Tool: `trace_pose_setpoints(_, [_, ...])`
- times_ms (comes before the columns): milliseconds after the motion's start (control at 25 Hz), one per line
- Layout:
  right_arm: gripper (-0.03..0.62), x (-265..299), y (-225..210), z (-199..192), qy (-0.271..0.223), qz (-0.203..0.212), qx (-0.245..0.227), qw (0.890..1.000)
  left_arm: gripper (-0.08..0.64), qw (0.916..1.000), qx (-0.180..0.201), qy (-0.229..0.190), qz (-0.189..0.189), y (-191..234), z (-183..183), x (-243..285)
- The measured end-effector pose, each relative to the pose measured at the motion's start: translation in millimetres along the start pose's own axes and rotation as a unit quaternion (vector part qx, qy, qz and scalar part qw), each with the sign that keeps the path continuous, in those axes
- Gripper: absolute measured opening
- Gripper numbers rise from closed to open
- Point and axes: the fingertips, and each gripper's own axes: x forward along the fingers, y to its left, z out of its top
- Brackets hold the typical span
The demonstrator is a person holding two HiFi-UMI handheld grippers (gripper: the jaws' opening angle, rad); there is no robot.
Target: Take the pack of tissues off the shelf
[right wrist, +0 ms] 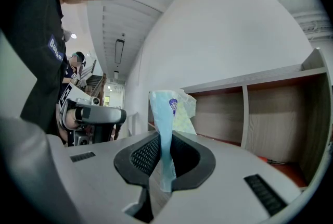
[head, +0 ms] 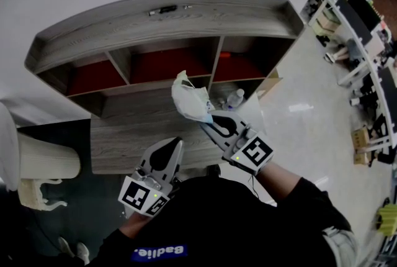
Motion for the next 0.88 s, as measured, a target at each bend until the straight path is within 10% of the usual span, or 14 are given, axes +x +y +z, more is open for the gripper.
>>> trace_pose_setpoints(880, [0.058,3.1,0.3,-0.5,0.007,0.007,-0.004,1.000,0.002,1.0000,0.000,0.003,0.002,1.1,1.0,0.2])
